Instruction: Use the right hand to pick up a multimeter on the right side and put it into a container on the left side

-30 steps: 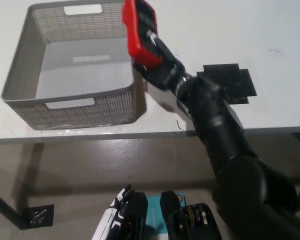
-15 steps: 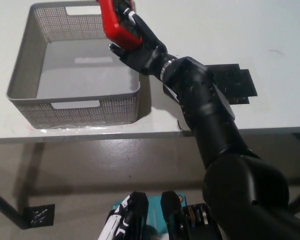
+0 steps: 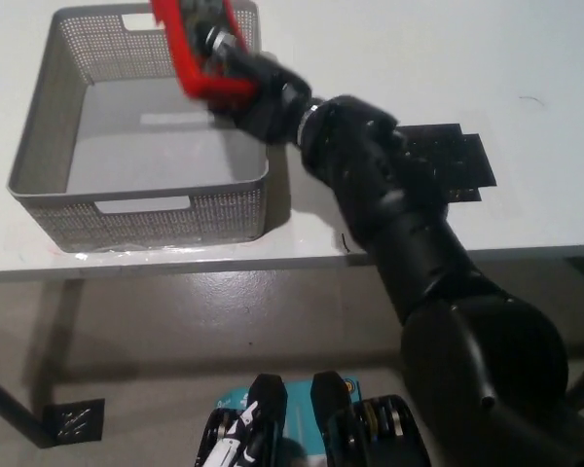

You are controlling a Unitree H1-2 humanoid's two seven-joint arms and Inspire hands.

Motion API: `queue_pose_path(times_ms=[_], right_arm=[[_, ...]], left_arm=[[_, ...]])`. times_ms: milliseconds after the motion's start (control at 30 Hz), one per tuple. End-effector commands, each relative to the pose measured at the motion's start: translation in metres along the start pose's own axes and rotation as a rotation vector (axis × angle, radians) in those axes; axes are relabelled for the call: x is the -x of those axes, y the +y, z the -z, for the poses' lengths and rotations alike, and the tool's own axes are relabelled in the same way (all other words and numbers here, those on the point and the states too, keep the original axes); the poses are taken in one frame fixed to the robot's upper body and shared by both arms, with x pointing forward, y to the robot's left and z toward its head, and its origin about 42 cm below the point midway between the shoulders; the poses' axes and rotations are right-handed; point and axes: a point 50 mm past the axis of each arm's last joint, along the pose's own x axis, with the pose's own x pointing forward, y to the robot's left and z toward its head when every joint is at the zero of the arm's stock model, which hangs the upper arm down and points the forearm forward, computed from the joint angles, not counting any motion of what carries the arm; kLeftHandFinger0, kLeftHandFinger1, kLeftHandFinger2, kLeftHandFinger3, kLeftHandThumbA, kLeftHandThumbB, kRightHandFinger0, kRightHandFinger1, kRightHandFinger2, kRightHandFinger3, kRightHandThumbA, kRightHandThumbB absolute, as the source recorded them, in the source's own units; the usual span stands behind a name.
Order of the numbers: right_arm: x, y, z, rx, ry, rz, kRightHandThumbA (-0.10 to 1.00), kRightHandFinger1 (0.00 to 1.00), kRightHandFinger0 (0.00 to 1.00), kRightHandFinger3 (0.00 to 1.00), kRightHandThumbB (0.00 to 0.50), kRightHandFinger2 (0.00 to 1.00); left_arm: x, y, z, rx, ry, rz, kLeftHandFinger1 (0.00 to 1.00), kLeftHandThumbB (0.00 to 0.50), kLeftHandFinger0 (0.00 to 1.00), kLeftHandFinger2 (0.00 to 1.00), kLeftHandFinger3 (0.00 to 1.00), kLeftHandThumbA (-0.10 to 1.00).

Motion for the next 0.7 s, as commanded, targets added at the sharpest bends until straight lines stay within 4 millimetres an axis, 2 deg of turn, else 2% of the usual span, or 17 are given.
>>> queue_pose_path(times_ms=[0, 33, 100, 133, 167, 233, 267, 333, 367, 400, 433, 467, 500, 533, 567, 667], right_arm=[[-0.005, 0.047, -0.035, 0.86, -0.282, 0.262, -0.1, 0.46, 0.0, 0.89, 0.142, 0.83], [-0.006, 0.046, -0.032, 0.916, -0.277, 0.273, -0.1, 0.51, 0.02, 0.86, 0.136, 0.85], [-0.008, 0.046, -0.027, 1.014, -0.27, 0.289, -0.1, 0.53, 0.03, 0.84, 0.144, 0.85], [-0.008, 0.045, -0.023, 1.065, -0.285, 0.292, -0.1, 0.48, 0.0, 0.72, 0.165, 0.8], [-0.009, 0.043, -0.018, 1.115, -0.293, 0.3, -0.1, 0.45, 0.0, 0.69, 0.185, 0.81], [-0.009, 0.04, -0.012, 1.168, -0.301, 0.31, -0.1, 0.4, 0.0, 0.7, 0.191, 0.82], [-0.009, 0.038, -0.007, 1.193, -0.3, 0.313, -0.1, 0.42, 0.0, 0.71, 0.194, 0.83], [-0.009, 0.035, -0.003, 1.231, -0.299, 0.326, -0.1, 0.5, 0.07, 0.81, 0.201, 0.9], [-0.009, 0.034, 0.0, 1.25, -0.3, 0.34, -0.1, 0.44, 0.03, 0.77, 0.197, 0.82], [-0.009, 0.033, 0.001, 1.291, -0.298, 0.365, -0.1, 0.52, 0.15, 0.86, 0.224, 0.86], [-0.01, 0.032, 0.001, 1.309, -0.251, 0.348, 0.34, 0.94, 0.59, 1.0, 0.285, 1.0], [-0.011, 0.032, 0.0, 1.297, -0.217, 0.317, 0.5, 1.0, 0.79, 1.0, 0.356, 1.0], [-0.011, 0.032, -0.001, 1.293, -0.188, 0.291, 0.64, 1.0, 1.0, 1.0, 0.417, 1.0], [-0.011, 0.031, -0.002, 1.3, -0.156, 0.262, 0.73, 1.0, 1.0, 1.0, 0.47, 1.0], [-0.011, 0.031, -0.005, 1.311, -0.144, 0.243, 0.77, 1.0, 1.0, 1.0, 0.495, 1.0], [-0.01, 0.033, -0.016, 1.318, -0.156, 0.233, 0.81, 1.0, 1.0, 1.0, 0.444, 1.0]], left_arm=[[0.005, -0.005, -0.006, -0.015, -0.053, 0.035, 1.0, 0.457, 1.0, 1.0, 1.0, 1.0], [0.005, -0.006, -0.006, -0.015, -0.052, 0.039, 1.0, 0.463, 1.0, 1.0, 1.0, 1.0], [0.005, -0.008, -0.006, -0.013, -0.051, 0.045, 1.0, 0.467, 1.0, 1.0, 1.0, 1.0], [0.006, -0.009, -0.007, -0.015, -0.053, 0.048, 1.0, 0.466, 1.0, 1.0, 1.0, 1.0], [0.006, -0.011, -0.007, -0.007, -0.054, 0.05, 1.0, 0.459, 1.0, 1.0, 1.0, 1.0], [0.007, -0.013, -0.007, -0.004, -0.053, 0.057, 1.0, 0.459, 1.0, 1.0, 1.0, 1.0], [0.008, -0.014, -0.008, -0.002, -0.055, 0.06, 1.0, 0.456, 1.0, 1.0, 1.0, 1.0], [0.009, -0.014, -0.008, -0.003, -0.058, 0.064, 1.0, 0.455, 1.0, 1.0, 1.0, 1.0], [0.009, -0.013, -0.009, -0.007, -0.059, 0.066, 1.0, 0.454, 1.0, 1.0, 1.0, 1.0], [0.008, -0.014, -0.009, -0.005, -0.06, 0.067, 1.0, 0.444, 1.0, 1.0, 1.0, 1.0], [0.008, -0.014, -0.009, 0.006, -0.059, 0.068, 1.0, 0.451, 1.0, 1.0, 1.0, 1.0], [0.008, -0.014, -0.009, 0.004, -0.059, 0.069, 1.0, 0.457, 1.0, 1.0, 1.0, 1.0], [0.008, -0.014, -0.009, 0.0, -0.059, 0.069, 1.0, 0.458, 1.0, 1.0, 1.0, 1.0], [0.008, -0.014, -0.009, -0.005, -0.057, 0.069, 1.0, 0.448, 1.0, 1.0, 1.0, 1.0], [0.008, -0.014, -0.009, -0.011, -0.062, 0.071, 1.0, 0.439, 1.0, 1.0, 1.0, 1.0], [0.005, -0.013, -0.011, -0.017, -0.07, 0.074, 1.0, 0.429, 1.0, 1.0, 1.0, 1.0]])
